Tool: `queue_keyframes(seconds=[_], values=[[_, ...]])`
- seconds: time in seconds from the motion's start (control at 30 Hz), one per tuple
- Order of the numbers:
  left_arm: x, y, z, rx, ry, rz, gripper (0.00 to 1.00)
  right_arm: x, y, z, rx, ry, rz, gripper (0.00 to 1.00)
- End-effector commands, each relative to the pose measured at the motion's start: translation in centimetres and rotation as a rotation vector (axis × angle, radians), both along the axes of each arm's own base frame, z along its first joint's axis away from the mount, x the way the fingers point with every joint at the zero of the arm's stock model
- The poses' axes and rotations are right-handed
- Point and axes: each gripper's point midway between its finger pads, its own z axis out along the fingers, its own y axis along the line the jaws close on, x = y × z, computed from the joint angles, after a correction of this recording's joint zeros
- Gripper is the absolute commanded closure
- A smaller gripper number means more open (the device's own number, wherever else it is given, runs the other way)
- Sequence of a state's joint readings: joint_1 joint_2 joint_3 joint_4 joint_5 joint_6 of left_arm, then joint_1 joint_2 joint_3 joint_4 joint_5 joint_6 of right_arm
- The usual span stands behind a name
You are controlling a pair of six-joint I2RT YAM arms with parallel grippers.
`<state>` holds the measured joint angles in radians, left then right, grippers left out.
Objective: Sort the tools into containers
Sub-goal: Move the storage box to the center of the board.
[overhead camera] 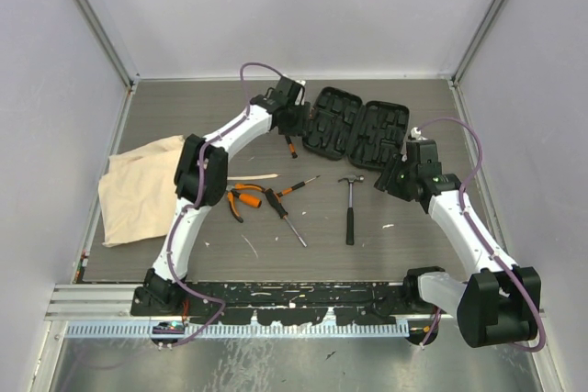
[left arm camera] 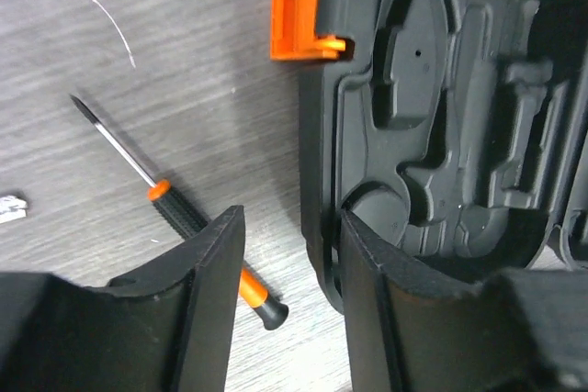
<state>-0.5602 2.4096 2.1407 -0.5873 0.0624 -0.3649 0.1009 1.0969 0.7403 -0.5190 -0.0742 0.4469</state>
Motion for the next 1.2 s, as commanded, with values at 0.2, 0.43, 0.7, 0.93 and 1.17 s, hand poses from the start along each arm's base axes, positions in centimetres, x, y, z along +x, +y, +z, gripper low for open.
queue_keyframes(seconds=[0.2, 0.43, 0.7, 0.93, 1.17], values=[[-3.5, -0.8, 2.4, -0.077, 0.014, 0.004, 0.71, 0.4, 0.4, 0.5, 0.009, -0.049, 0.024, 0.51], [-5.9, -0.7, 3.0, -0.108, 0.038, 0.059, 0.83, 0.3, 0.3, 0.2, 0.007, -0.042, 0.025, 0.51], [-8.9, -2.4, 2.8, -0.105, 0.049, 0.064, 0.91, 0.0, 0.3, -0.2, 0.004, -0.035, 0.025, 0.51], [-10.7, -2.5, 1.3, -0.076, 0.082, 0.064, 0.92, -0.2, 0.2, -0.2, 0.000, -0.038, 0.025, 0.51], [-11.4, -2.6, 3.9, -0.105, 0.041, 0.062, 0.68, -0.1, 0.1, 0.6, -0.004, -0.064, 0.021, 0.50]])
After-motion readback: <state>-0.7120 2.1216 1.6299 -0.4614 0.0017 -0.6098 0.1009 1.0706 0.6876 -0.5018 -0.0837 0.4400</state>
